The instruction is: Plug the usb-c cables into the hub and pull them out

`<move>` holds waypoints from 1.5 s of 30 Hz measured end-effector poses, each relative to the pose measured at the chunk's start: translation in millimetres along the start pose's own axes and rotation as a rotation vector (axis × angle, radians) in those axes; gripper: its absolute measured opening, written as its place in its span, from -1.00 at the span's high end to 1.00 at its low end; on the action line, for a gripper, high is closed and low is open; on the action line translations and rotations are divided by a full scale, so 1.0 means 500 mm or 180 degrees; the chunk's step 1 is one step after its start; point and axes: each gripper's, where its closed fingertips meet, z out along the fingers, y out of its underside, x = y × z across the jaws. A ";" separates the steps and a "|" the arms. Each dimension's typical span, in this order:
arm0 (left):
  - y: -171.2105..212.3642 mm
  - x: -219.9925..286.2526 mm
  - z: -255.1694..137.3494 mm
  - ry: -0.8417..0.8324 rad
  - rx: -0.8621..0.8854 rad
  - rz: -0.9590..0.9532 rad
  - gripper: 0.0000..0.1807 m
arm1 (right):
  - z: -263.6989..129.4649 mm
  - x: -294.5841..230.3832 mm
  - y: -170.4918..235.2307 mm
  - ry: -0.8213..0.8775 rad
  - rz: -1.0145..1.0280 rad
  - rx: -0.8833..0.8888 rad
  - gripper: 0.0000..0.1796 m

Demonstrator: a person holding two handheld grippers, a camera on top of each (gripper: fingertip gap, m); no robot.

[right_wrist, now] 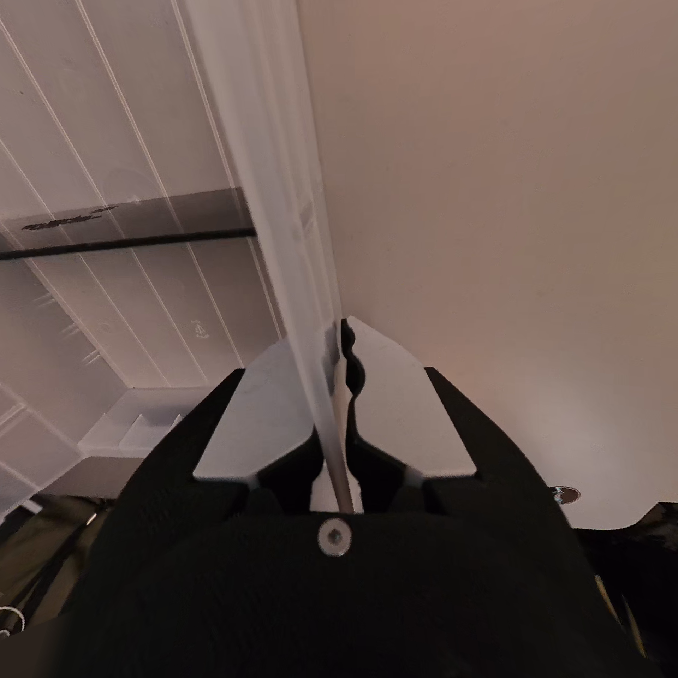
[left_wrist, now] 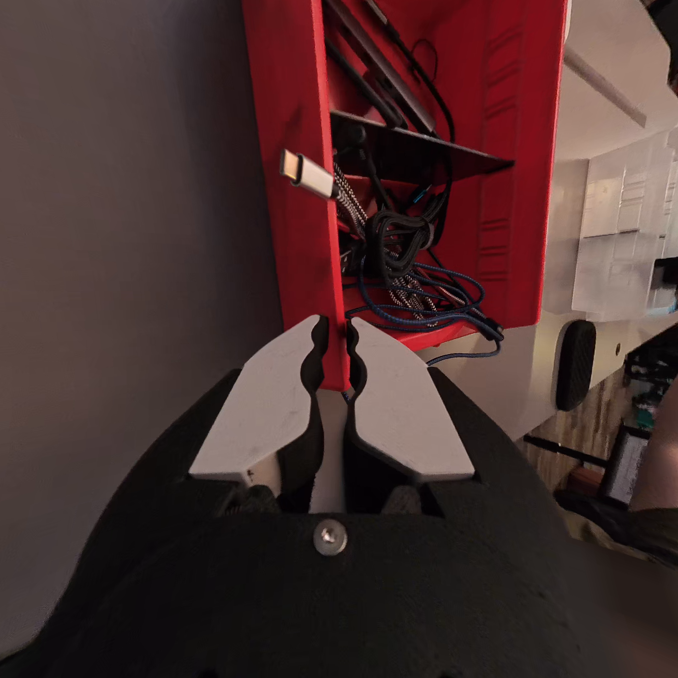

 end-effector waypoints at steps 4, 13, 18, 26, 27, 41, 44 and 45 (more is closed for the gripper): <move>-0.012 0.011 -0.051 -0.0097 0.0359 -0.0045 0.83 | -0.026 0.011 -0.011 0.0077 0.0018 0.0320 0.56; -0.069 0.144 -0.223 -0.0538 0.1756 0.0654 0.71 | -0.256 -0.011 -0.060 0.1220 -0.0499 0.2041 0.43; -0.100 0.271 -0.271 -0.0548 0.2418 0.1245 0.60 | -0.406 -0.115 -0.081 0.1961 -0.0917 0.3447 0.37; -0.110 0.402 -0.205 -0.0840 0.2286 0.2020 0.42 | -0.515 -0.311 -0.062 0.2749 -0.1381 0.4677 0.28; -0.113 0.412 -0.195 -0.0934 0.2269 0.2112 0.38 | -0.525 -0.337 -0.059 0.2761 -0.1436 0.4806 0.27; -0.161 0.546 -0.146 -0.2058 0.2857 0.3292 0.30 | -0.563 -0.597 -0.069 0.2288 -0.2282 0.5641 0.16; -0.170 0.511 -0.130 -0.2252 0.2624 0.3353 0.34 | -0.564 -0.650 -0.061 0.1856 -0.2474 0.5751 0.16; -0.174 0.490 -0.126 -0.2327 0.2500 0.3333 0.32 | -0.562 -0.665 -0.057 0.1737 -0.2545 0.5802 0.16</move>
